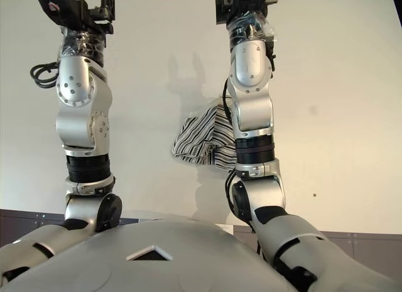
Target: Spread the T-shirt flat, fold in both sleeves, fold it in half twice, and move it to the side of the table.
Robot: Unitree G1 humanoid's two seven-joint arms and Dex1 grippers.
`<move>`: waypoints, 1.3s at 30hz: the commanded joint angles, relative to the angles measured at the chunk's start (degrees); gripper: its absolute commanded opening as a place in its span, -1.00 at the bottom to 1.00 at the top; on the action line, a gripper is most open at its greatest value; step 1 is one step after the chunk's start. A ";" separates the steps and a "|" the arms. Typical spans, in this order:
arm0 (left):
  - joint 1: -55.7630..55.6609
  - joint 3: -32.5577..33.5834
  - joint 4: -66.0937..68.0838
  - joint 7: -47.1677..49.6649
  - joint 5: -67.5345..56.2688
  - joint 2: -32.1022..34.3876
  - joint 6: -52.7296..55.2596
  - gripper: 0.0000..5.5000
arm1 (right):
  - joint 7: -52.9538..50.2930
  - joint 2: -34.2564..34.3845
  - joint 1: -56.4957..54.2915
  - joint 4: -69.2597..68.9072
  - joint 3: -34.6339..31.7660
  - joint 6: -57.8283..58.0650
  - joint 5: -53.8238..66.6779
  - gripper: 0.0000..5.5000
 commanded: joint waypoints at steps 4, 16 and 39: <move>6.85 -2.24 -5.64 -3.24 -1.94 -0.70 2.57 0.25 | 1.30 0.59 0.06 -2.21 -1.70 1.44 3.41 0.25; 8.37 -2.31 -6.95 -3.36 -3.35 -2.18 3.30 0.25 | 2.56 -0.39 1.82 -2.96 1.50 3.24 0.93 0.25; 32.21 -16.41 -21.20 -31.86 -17.06 25.19 21.26 0.25 | 51.96 -33.83 32.29 -16.40 17.96 0.78 -0.92 0.25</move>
